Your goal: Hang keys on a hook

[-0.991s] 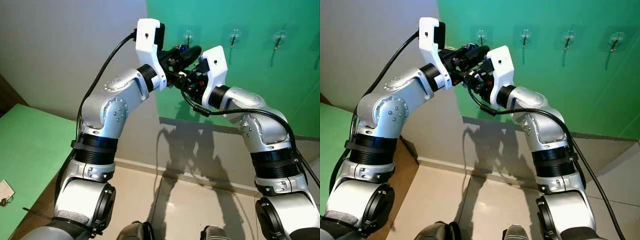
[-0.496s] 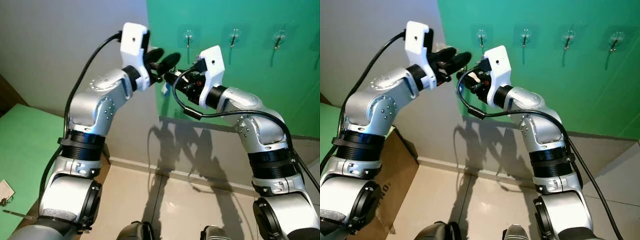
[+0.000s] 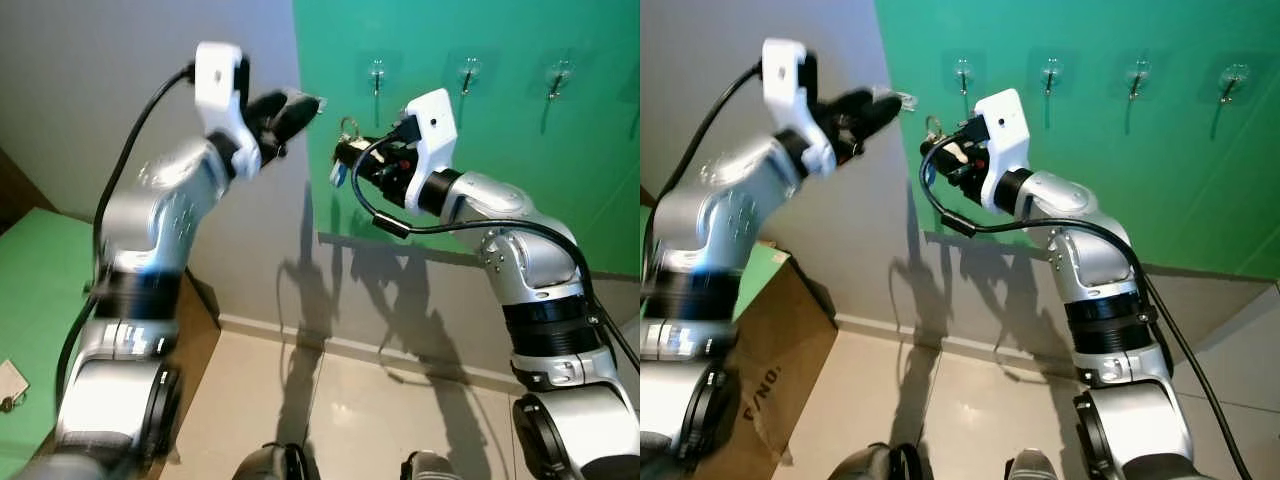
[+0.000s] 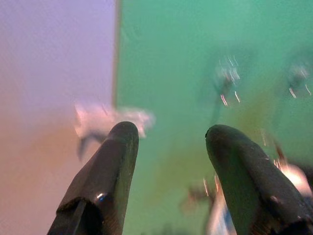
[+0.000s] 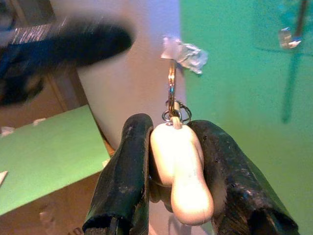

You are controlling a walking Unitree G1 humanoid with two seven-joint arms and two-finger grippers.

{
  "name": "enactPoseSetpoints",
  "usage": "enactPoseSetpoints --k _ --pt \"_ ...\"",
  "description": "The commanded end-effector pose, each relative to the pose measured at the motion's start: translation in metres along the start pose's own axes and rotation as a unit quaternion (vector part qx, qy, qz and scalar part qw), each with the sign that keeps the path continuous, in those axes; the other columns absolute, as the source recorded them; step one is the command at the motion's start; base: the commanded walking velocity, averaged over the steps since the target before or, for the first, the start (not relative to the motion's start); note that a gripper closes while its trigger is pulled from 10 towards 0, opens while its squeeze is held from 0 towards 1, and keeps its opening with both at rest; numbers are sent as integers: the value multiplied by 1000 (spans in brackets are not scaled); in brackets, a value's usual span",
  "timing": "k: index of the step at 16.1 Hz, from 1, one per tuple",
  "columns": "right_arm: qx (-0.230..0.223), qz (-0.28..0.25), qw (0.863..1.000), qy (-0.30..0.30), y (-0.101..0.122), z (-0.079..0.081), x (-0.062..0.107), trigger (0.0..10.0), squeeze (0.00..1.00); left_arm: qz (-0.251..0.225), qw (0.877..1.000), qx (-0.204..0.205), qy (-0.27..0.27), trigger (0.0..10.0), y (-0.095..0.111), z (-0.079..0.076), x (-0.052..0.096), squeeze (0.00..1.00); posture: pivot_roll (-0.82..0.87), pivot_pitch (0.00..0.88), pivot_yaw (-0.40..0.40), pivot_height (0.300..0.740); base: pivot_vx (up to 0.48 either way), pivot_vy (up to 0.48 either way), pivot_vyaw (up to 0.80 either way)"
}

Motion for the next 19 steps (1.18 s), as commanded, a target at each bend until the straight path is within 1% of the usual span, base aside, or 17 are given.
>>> enactPoseSetpoints --k 1,3,4,6,8,9,11,12,13,14,15,17,18,19 --pt "11 -12 1000 2 9 -1 0 0 0 4 1000 -10 -20 10000 -3 -4 3 0 -243 60 115 740 0 0 0" --pt "15 -12 1000 -6 8 -5 1 0 0 15 999 -2 -35 10000 -18 -10 10 0 -241 56 115 740 0 0 0" --pt "9 -11 1000 -7 6 -5 2 0 0 -3 999 11 -52 10000 -22 -17 13 0 -239 53 113 740 0 0 0" --pt "-1 -12 1000 0 4 -3 1 0 0 -13 998 19 -64 10000 -27 -21 16 0 -239 47 110 740 0 0 0" --pt "-4 -16 1000 -2 6 -5 -1 0 0 -7 998 23 -57 10000 -30 -18 15 0 -241 44 106 740 0 0 0" --pt "-8 -19 1000 -6 7 -8 -3 0 0 -14 998 30 -62 10000 -28 -20 15 0 -241 44 106 740 0 0 0" --pt "-17 -28 999 -6 10 -9 -5 0 0 -22 996 37 -74 10000 -25 -26 14 0 -231 44 103 740 0 0 0" --pt "-22 -35 999 -5 13 -8 -7 0 0 -29 995 42 -87 10000 -25 -32 16 0 -230 45 105 740 0 0 0" --pt "-26 -47 998 -12 16 -8 -10 0 0 -36 990 45 -130 10000 -29 -49 23 0 -225 46 107 740 0 0 0" --pt "-27 -50 998 -17 16 -9 -11 0 0 -30 987 41 -149 10000 -32 -55 27 0 -224 46 108 740 0 0 0" --pt "-25 -57 998 -30 16 -13 -13 0 0 -22 987 35 -152 10000 -38 -60 31 0 -220 47 111 740 0 0 0" --pt "-19 -68 995 -65 14 -20 -15 0 0 -17 997 -3 -73 10000 -53 -51 36 0 -211 48 113 740 0 0 0" --pt "-19 -72 995 -72 13 -21 -15 0 0 -2 998 -51 -40 10000 -62 -48 39 0 -208 48 113 740 0 0 0" --pt "-20 -76 994 -74 13 -21 -15 0 0 14 997 -77 -28 10000 -72 -52 44 0 -198 49 113 740 0 0 0"
Point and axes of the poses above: a point about 5 cm out from each wrist's last joint towards the gripper, its own x axis pointing back from the gripper into the wrist, its own y axis along the axis of the wrist's last joint, z = x × y, the point moved 2 cm from there along -x, pointing out of the wrist towards the gripper, and after that the axes turned 6 degrees about -x, right-handed, at the moved point
